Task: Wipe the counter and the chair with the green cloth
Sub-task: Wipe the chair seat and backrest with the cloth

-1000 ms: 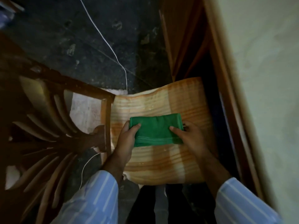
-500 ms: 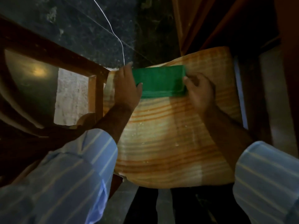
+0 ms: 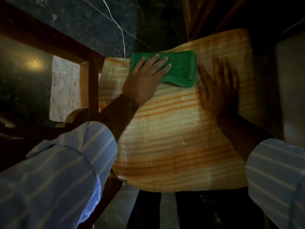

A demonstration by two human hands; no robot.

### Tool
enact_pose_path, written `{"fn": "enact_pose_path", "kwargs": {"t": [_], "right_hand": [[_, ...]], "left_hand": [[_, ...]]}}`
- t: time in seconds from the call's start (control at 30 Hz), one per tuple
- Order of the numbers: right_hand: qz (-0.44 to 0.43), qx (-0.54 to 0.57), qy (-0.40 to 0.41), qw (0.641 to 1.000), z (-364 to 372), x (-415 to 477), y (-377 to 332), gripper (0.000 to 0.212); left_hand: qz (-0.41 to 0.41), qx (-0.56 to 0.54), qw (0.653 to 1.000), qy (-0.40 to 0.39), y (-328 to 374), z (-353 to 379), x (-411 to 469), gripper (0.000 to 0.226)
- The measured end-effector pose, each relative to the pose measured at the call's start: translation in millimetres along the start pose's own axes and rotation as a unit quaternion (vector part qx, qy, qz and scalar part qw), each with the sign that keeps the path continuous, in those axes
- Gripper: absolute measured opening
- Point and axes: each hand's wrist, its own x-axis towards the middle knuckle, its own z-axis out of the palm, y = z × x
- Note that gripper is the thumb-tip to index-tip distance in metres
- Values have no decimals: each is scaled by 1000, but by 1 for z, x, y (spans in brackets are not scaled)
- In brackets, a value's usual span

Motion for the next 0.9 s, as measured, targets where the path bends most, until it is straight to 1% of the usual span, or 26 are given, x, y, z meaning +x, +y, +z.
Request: {"fn": "enact_pose_path", "kwargs": {"t": [0.1,0.2,0.27,0.33,0.4,0.47,0.53,0.57,0.63,0.67,0.7,0.73,0.8,0.83,0.9], "right_hand": [[-4,0,5,1000,1,0,-1,54],[1,-1,-5,1000,-1,1,-2,55],[5,1,-6,1000,-1,1,-2,55],[3,0,0,1000,-1,0,-2,55],[-2,-3,5,1000,0,-1,-1,54],[-5,-7,12,1000,2,-1,-2,54],[-5,-4,16,1000,2,-1,-2,54],[-5,-2,16,1000,2,-1,-3,54],[-2,5,11,1000,-2,-1,-3,54],[-2,9,5,1000,-5,-1,-4,54],[-3,11,-3,1000,-8,-1,-4,55],[-5,14,-12,1000,-10,-1,-5,55],[-7,23,-26,999,-15,-1,-4,57],[-8,28,-32,999,-17,-3,-1,58],[1,28,-33,999,-21,-13,8,60]], "left_hand": [[-18,-31,999,-4,-3,7,-23,57],[-75,-51,996,6,3,13,-67,56],[-123,-54,991,4,19,18,-102,60],[-150,-63,986,-18,44,25,-138,69],[-149,-76,985,-49,75,32,-174,73],[-142,-93,983,-65,108,33,-209,64],[-141,-124,980,-61,140,29,-241,57],[-137,-142,979,-61,155,27,-255,57],[-127,-169,974,-83,180,19,-276,69],[-127,-178,972,-88,188,14,-282,71],[-141,-194,967,-84,192,9,-286,67],[-175,-224,955,-85,192,0,-286,58],[-290,-307,905,-50,188,-23,-272,40],[-332,-341,879,-12,183,-32,-262,34],[-392,-378,833,97,165,-52,-228,35]]}}
